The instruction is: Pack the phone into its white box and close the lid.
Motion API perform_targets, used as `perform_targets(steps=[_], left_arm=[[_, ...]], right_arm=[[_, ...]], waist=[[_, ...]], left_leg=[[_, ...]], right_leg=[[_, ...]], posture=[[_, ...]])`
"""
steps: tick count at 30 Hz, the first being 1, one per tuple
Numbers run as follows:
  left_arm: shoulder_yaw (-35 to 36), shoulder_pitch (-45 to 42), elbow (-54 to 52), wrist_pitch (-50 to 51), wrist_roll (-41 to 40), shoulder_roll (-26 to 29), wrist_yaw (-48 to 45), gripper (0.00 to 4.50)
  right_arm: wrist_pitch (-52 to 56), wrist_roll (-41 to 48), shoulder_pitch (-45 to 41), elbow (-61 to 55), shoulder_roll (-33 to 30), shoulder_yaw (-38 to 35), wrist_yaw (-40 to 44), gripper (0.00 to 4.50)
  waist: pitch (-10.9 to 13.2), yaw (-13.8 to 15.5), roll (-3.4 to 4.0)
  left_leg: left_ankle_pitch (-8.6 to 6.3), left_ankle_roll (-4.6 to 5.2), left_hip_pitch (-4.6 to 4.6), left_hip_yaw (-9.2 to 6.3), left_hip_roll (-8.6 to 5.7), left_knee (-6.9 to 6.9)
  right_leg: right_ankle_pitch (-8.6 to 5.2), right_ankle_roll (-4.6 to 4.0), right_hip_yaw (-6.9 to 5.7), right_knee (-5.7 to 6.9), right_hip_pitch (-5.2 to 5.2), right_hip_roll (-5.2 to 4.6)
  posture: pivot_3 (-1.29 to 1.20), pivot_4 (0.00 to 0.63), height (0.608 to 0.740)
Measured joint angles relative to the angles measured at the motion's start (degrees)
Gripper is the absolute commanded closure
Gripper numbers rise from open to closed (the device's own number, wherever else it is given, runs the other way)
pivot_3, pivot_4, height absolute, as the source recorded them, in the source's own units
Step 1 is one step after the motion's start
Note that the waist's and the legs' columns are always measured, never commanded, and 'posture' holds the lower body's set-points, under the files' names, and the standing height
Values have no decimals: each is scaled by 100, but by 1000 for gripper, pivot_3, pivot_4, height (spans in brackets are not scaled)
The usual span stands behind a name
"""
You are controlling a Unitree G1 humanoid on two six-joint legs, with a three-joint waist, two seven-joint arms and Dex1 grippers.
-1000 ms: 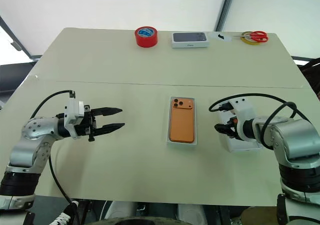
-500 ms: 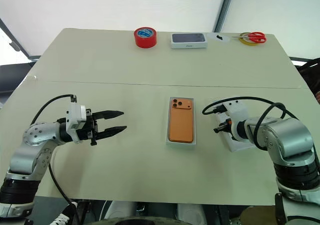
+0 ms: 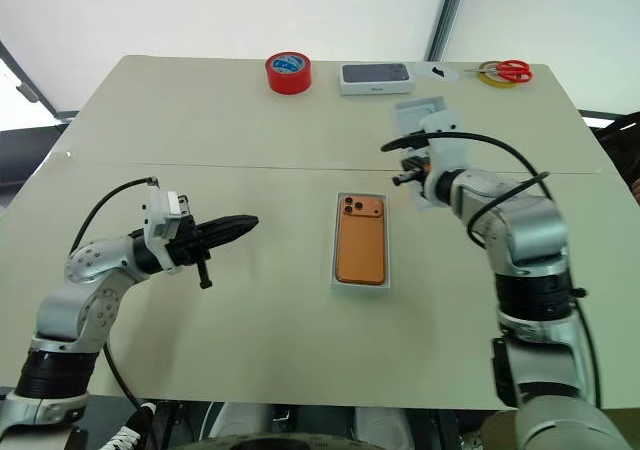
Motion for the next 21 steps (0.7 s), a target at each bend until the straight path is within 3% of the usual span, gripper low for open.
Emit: perform_targets(steps=[5, 9, 14, 21], left_arm=[[-40, -57, 4, 114, -4, -241, 371, 4434], [-53, -10, -103, 155, -9, -348, 573, 4434], [-62, -13, -268, 319, -83, -377, 760, 4434], [149, 5, -719, 674, -598, -322, 927, 4434]], right_arm=[[-241, 764, -10, 2, 1630, -588, -197, 4500], [159, 1862, 123, -449, 2390, -923, -233, 4500], [1324, 3497, 538, -739, 2699, -1254, -577, 4500], [2285, 5577, 1001, -274, 2361, -1472, -1668, 4500]], waist=[[0, -4, 0], [0, 9, 0], [0, -6, 1], [0, -20, 1]], left_leg=[[2, -4, -7, 0, 1, -2], [3, -5, -6, -3, 1, -2], [3, -5, -6, -3, 0, -1], [3, -6, -6, -2, 1, -4]], right_leg=[[0, 0, 0, 4, -6, 0], [0, 0, -1, 3, -4, -1], [1, -1, -1, 4, -4, -4], [0, -2, -1, 1, -4, -3]], posture=[[0, 150, 740], [0, 150, 740], [0, 150, 740], [0, 150, 740]])
